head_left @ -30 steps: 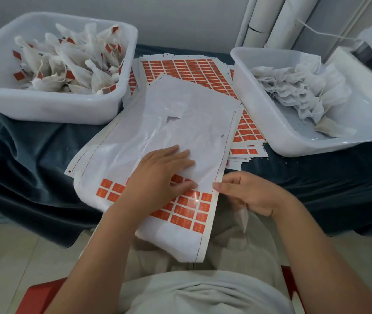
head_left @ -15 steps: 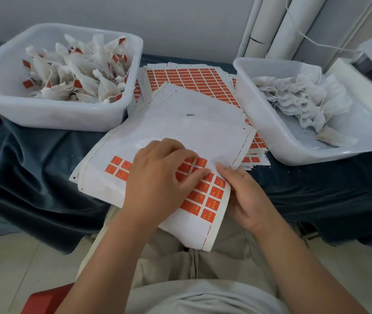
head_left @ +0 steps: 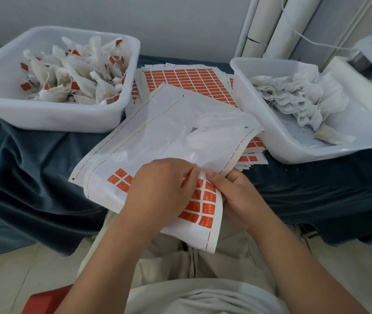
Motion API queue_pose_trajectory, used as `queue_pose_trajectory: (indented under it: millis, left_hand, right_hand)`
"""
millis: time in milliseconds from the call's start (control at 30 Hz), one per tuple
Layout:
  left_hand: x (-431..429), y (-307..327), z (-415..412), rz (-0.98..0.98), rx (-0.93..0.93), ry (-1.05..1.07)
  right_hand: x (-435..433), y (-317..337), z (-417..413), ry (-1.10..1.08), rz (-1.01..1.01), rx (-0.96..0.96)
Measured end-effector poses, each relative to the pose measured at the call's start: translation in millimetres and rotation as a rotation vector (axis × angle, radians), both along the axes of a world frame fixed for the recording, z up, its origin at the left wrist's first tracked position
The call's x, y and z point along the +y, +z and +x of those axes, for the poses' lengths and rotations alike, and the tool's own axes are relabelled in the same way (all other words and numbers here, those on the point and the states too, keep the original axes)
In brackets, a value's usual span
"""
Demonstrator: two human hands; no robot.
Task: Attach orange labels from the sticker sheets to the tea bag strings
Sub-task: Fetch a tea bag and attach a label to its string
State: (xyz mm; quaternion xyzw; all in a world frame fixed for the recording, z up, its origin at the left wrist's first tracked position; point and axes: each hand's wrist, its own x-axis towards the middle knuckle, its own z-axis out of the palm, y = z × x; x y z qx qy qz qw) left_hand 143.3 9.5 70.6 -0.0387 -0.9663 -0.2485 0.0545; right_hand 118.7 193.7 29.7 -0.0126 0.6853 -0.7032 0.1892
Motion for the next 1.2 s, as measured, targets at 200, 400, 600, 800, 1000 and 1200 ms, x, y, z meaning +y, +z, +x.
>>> queue_pose_trajectory:
  millis: [200, 400, 600, 800, 1000, 1200]
  left_hand:
    - [-5.8, -2.0, -4.9, 0.072, 0.004, -0.045]
    - [-4.4, -10.4, -9.6, 0.156, 0.022, -0.038]
    - [-7.2, -17.1, -11.4, 0.222, 0.075, 0.064]
    - [-16.8, -19.3, -17.1, 0.440, 0.122, 0.301]
    - [-35.0, -10.2, -19.5, 0.789, 0.086, 0.340]
    - [-5.8, -8.8, -9.0, 0.834, 0.013, 0.167]
  right_hand:
    - [1.0, 0.9, -0.5, -0.018, 0.001, 0.003]
    - [0.9, 1.9, 1.4, -0.002, 0.004, 0.005]
    - [1.9, -2.3, -0.5, -0.029, -0.064, -0.032]
    - [16.1, 2.8, -11.5, -0.009, -0.026, -0.072]
    - [94.1, 22.9, -24.5, 0.360, 0.461, -0.124]
    - [87.9, 50.1, -25.0, 0.018, 0.103, -0.004]
